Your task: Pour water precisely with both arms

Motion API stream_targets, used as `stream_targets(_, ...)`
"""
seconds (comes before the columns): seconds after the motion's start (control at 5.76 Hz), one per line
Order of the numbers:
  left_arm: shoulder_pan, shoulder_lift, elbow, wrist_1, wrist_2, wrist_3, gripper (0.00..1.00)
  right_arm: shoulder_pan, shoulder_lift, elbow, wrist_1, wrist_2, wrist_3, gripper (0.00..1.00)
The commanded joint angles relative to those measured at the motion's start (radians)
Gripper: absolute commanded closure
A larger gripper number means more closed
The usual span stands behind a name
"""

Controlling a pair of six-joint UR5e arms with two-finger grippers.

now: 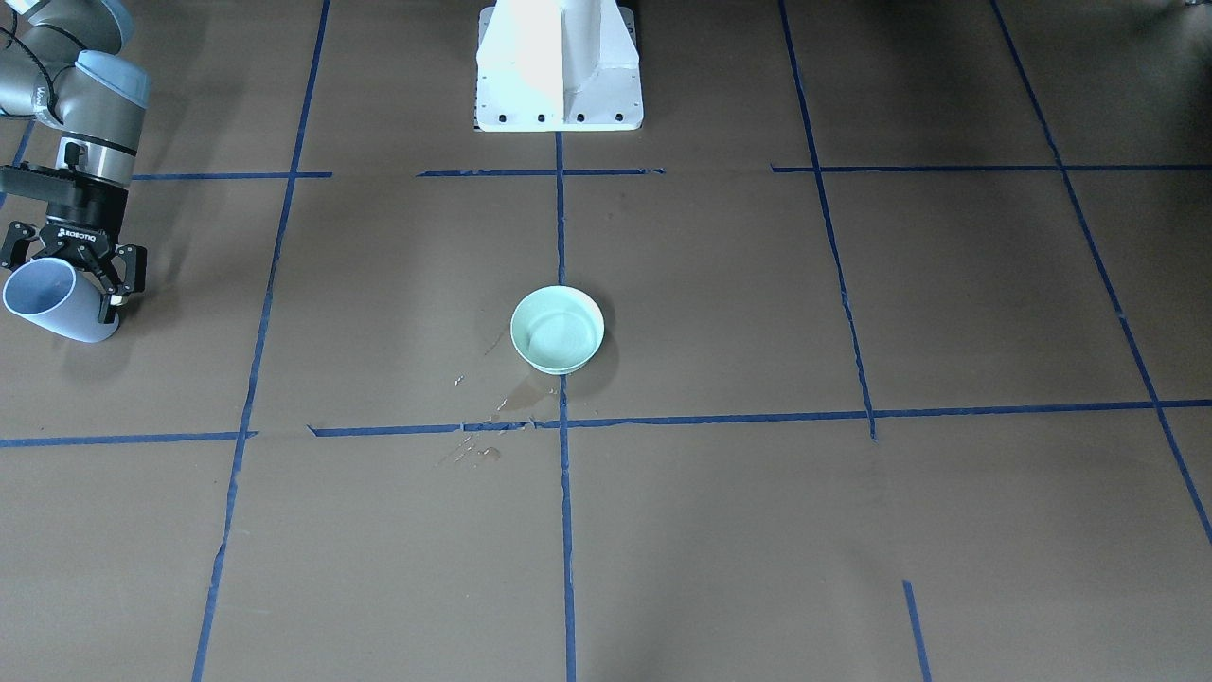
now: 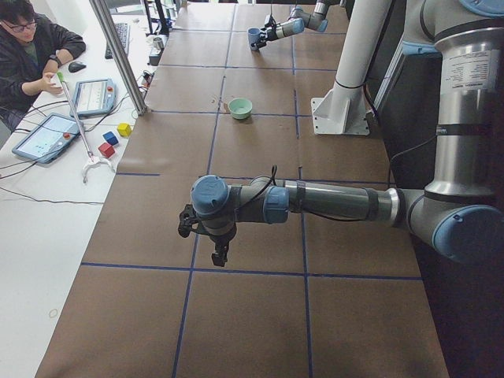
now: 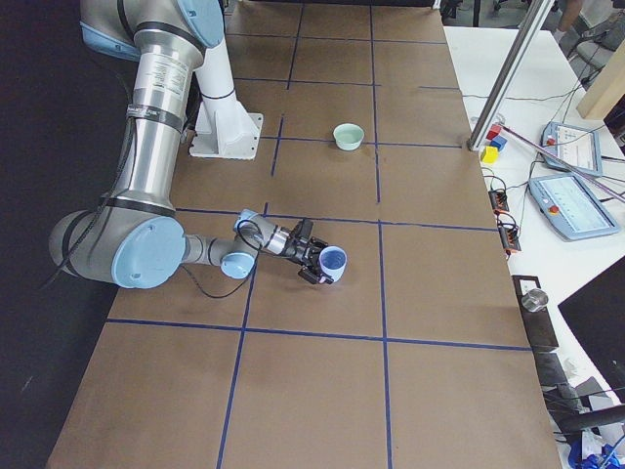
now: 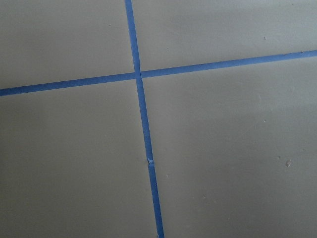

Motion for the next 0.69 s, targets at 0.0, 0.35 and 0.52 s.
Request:
stream_targets(0.0, 0.000, 0.000, 0.000, 0.000, 0.000, -0.001, 0.00, 0.014, 0.009, -0.007, 0.000, -0.015, -0.016, 0.00)
stream_targets(0.35, 0.000, 0.000, 0.002, 0.000, 0.000, -0.001, 0.00, 0.014, 0.064, -0.064, 0.000, -0.059, -0.016, 0.64)
stream_targets(0.52, 0.000, 0.000, 0.002, 0.000, 0.000, -0.001, 0.00, 0.016, 0.064, -0.064, 0.000, -0.082, -0.017, 0.92)
